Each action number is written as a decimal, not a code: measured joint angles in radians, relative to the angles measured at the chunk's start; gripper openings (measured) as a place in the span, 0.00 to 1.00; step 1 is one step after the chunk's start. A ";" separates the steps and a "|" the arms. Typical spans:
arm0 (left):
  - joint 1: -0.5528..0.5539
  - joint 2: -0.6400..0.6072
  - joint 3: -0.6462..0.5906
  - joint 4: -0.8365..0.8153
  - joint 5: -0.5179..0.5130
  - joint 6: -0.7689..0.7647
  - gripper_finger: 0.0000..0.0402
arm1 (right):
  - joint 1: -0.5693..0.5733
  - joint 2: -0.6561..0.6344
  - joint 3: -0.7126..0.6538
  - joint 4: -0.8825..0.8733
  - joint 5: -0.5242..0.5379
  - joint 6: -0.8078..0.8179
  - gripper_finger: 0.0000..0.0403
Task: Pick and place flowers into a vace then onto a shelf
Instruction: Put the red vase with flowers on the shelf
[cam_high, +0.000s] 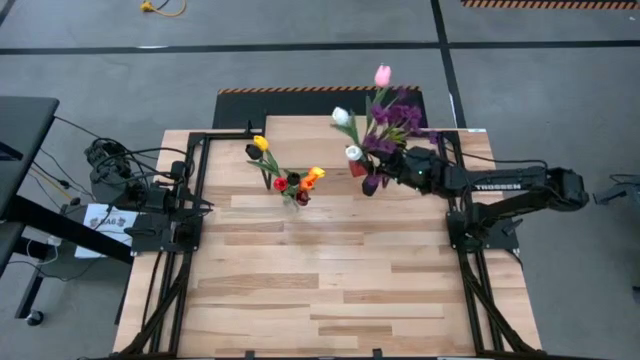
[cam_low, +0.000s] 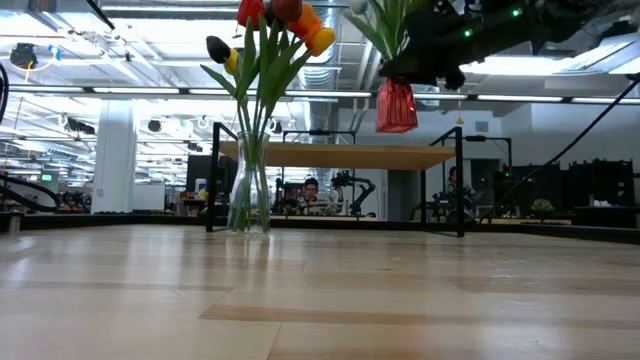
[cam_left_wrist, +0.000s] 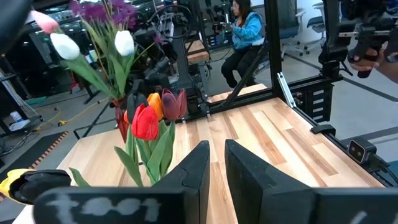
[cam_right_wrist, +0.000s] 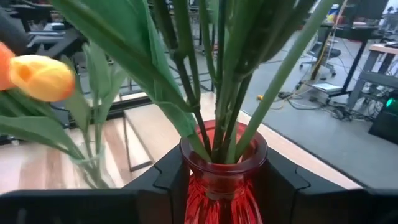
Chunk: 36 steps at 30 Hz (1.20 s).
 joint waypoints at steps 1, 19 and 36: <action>0.000 0.000 0.000 0.000 0.000 0.000 0.10 | -0.006 0.000 0.004 -0.002 -0.005 -0.001 0.32; 0.000 0.000 0.000 0.000 0.000 -0.003 0.10 | -0.270 0.000 0.018 -0.025 -0.176 -0.001 0.36; 0.000 0.000 0.000 0.000 0.000 -0.005 0.10 | -0.355 0.000 0.018 -0.014 -0.286 0.032 0.42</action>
